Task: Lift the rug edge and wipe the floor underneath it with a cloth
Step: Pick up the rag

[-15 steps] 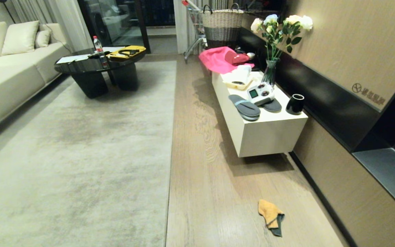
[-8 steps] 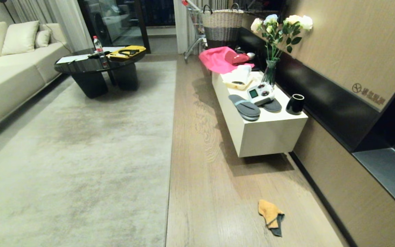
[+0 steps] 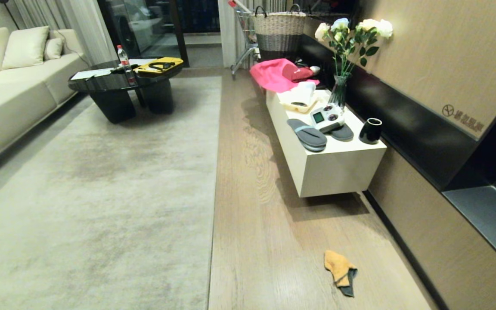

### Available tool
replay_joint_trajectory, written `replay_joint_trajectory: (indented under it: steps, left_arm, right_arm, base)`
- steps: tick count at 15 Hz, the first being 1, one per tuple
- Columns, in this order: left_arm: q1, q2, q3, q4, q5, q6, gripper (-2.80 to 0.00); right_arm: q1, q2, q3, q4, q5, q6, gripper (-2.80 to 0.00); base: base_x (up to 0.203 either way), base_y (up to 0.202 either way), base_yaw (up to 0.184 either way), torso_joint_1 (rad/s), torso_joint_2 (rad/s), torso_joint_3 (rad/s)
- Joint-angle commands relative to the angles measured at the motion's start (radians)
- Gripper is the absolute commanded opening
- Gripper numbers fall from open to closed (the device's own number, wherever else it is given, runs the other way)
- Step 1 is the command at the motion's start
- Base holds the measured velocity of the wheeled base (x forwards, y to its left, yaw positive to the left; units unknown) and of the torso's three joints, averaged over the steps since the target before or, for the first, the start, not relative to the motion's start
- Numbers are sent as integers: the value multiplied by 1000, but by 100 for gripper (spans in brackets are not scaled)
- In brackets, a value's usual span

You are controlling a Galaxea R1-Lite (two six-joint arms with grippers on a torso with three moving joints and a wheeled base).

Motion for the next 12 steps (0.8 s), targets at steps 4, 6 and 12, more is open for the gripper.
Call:
replay_joint_trajectory:
  steps: [4, 6, 12]
  left_arm:
    - [-1, 0, 0, 0, -1, -1, -280]
    - [-1, 0, 0, 0, -1, -1, -280]
    - [-1, 0, 0, 1, -1, -1, -280]
  right_arm:
    - [0, 0, 0, 0, 0, 1, -280]
    - [0, 0, 0, 0, 0, 1, -280]
    - [0, 0, 0, 0, 0, 1, -280]
  base:
    - [0, 0, 0, 1, 3, -103]
    - [0, 0, 0, 1, 1, -185]
    - [0, 0, 0, 2, 1, -200]
